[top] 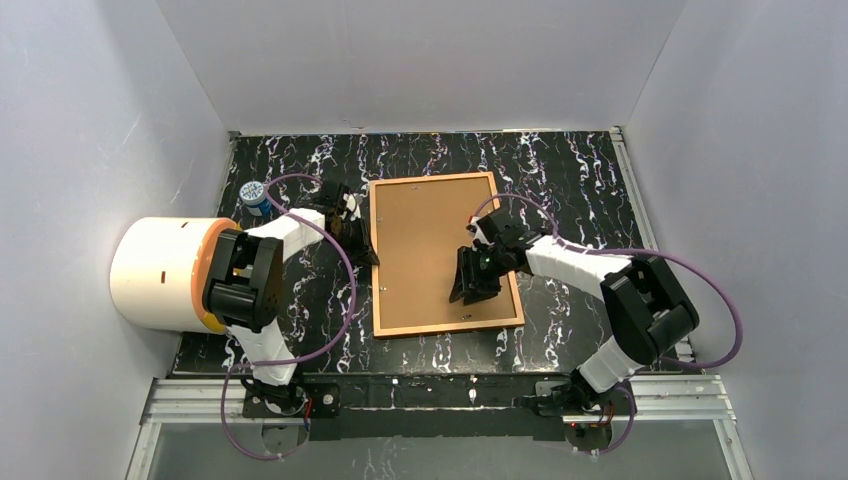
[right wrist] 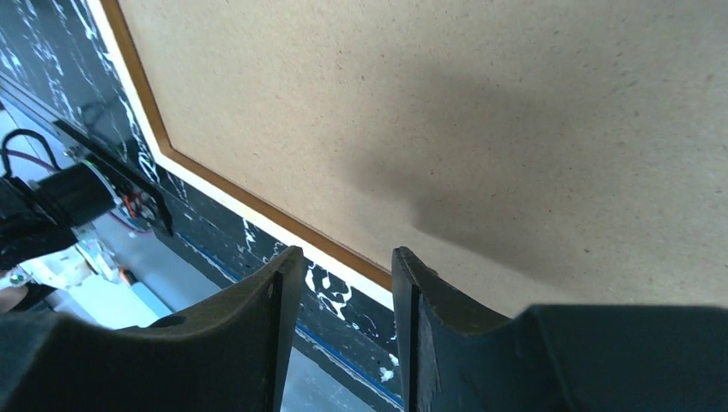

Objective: Put the photo into the frame
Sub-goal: Install the photo frame at the center of the board.

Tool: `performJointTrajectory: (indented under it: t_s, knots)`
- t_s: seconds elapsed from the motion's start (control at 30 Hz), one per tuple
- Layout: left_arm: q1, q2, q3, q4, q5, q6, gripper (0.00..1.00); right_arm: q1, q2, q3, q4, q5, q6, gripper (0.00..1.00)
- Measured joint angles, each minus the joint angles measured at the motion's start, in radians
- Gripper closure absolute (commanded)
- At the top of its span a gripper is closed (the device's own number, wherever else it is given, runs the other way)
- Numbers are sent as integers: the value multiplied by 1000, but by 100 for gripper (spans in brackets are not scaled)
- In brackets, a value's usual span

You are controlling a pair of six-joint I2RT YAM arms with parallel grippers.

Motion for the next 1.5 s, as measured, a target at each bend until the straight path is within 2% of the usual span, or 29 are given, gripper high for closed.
performJointTrajectory:
  t_s: [0.4, 0.8, 1.13, 1.37, 1.4, 1.5]
  knots:
    - [2, -1, -8, 14, -2, -34, 100, 24, 66, 2, -42, -8, -77, 53]
    - [9, -21, -51, 62, -10, -146, 100, 24, 83, 10, -135, -64, -159, 54]
    - [14, -23, -60, 73, -2, -171, 100, 22, 136, 35, -117, -150, -168, 54]
    - [14, -23, -60, 73, -2, -170, 100, 25, 129, 73, -154, -81, -169, 49]
    - [14, -23, -60, 73, -2, -168, 99, 24, 119, 86, -158, -53, -165, 48]
    - [14, -23, -55, 67, -1, -155, 86, 16, 63, 132, -164, 47, -141, 47]
